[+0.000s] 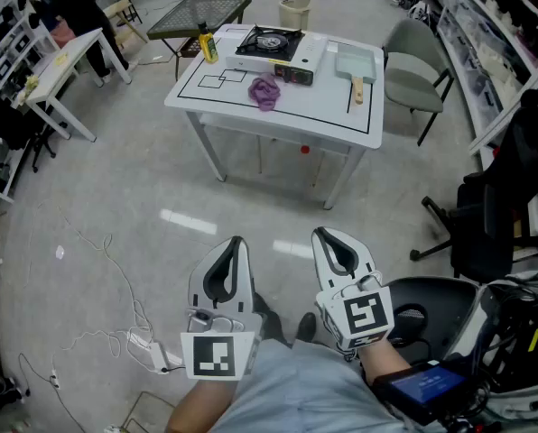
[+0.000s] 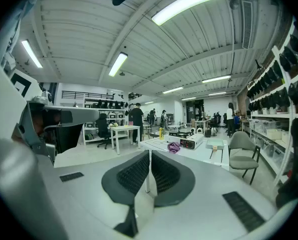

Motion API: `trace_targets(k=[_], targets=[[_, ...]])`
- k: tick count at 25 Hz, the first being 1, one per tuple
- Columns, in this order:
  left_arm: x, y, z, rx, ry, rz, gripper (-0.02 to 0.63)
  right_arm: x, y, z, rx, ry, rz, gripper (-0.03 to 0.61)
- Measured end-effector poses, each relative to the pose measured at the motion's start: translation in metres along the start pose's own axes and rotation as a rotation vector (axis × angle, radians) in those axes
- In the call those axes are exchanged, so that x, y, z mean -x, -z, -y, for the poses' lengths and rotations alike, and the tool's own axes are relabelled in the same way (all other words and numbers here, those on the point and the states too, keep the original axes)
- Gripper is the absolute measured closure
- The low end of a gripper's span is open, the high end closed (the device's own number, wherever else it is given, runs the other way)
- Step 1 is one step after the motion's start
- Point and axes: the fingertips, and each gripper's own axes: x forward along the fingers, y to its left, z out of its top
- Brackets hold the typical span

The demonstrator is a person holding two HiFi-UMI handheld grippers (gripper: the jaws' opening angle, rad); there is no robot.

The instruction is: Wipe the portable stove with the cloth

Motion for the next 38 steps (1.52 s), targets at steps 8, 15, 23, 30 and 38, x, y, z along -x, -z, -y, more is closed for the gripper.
trace_targets(k=[8, 15, 23, 30, 38], targets=[[-0.017, 0.025, -0.029, 0.025, -0.034, -0.103, 0.595, -0.033, 0.000, 0.005, -0.004, 0.013, -0.014, 0.525], [-0.054, 0.017, -0.081, 0.012, -0.038, -0.098, 0.595, -0.092, -0.033, 0.008, -0.028, 0.015, 0.041, 0.523], [-0.099, -0.010, -0.135, -0.021, -0.012, -0.006, 0.595, -0.151, -0.083, 0.015, 0.044, 0.081, 0.100, 0.522], [-0.119, -0.002, -0.170, -0.015, 0.006, -0.005, 0.595, -0.186, -0.093, 0.009, 0.067, 0.109, 0.106, 0.522], [-0.148, 0.036, -0.190, 0.034, 0.035, -0.084, 0.595, -0.219, -0.068, 0.026, 0.047, 0.144, 0.024, 0.522]])
